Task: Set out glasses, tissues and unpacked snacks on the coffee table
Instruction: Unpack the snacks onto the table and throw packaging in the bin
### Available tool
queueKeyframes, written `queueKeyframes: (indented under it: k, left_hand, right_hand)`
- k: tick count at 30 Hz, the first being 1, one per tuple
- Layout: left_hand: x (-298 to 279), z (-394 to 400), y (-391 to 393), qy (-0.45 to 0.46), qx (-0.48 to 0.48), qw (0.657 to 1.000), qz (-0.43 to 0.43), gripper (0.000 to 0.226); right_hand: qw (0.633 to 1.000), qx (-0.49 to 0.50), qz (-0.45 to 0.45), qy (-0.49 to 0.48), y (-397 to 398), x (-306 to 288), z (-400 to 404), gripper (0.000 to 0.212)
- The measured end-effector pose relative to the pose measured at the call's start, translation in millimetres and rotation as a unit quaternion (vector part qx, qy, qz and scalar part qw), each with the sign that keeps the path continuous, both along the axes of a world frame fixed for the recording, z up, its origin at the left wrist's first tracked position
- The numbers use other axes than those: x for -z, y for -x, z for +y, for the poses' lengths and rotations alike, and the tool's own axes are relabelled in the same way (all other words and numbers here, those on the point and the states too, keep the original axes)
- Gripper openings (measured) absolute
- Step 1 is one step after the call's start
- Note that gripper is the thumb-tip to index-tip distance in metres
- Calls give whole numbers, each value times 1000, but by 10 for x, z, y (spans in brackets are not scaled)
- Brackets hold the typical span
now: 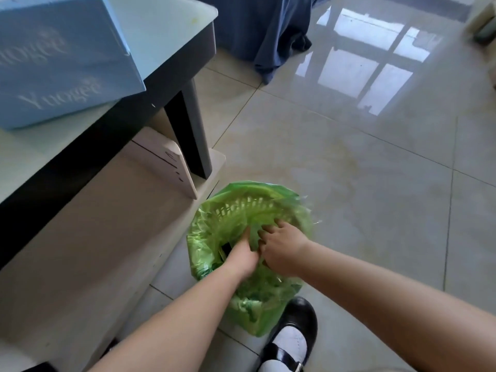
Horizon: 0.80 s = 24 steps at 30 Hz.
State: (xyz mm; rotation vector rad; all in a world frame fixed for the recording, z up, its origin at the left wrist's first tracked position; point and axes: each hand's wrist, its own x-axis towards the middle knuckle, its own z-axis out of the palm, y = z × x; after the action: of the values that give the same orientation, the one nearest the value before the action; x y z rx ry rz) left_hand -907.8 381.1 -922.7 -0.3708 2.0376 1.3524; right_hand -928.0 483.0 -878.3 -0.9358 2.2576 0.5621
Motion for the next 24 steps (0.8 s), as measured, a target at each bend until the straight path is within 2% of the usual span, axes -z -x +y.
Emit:
queueKeyframes:
  k: [2,6,9,11,14,17,20,22,24]
  left_hand:
    - [1,-43,19,27,-11,999,13,59]
    - [-192,-200,42,6,-78,996,46,46]
    - [-502,-376,-16,-46,-128,985,105,29]
    - [-750,-482,-69,-80,-177,971,141,20]
    - [-1212,-616,-157,-125,-240,943,195,19]
    - [-1716,-768,-288,-183,-263,913,254,13]
    - [-2201,-976,-401,-228,-291,869,329,26]
    - [-2497,-1147,-421,-223,-329,826,400,16]
    - [-2694,-1340,-380,-190,-380,784,453,12]
  right_hand:
    - [1000,8,2,12,29,40,-22,48]
    - [985,77,25,154,48,-104,-12,35]
    - [950,174,14,260,66,-362,-45,41]
    - [919,211,25,332,83,-548,-81,38]
    - [836,264,56,477,134,-850,-183,30]
    - [714,330,69,613,239,-1238,-371,27]
    - [596,383,72,702,391,-1674,-613,23]
    - [542,397,57,739,482,-1961,-795,20]
    - [510,406,22,758,540,-2210,-980,26]
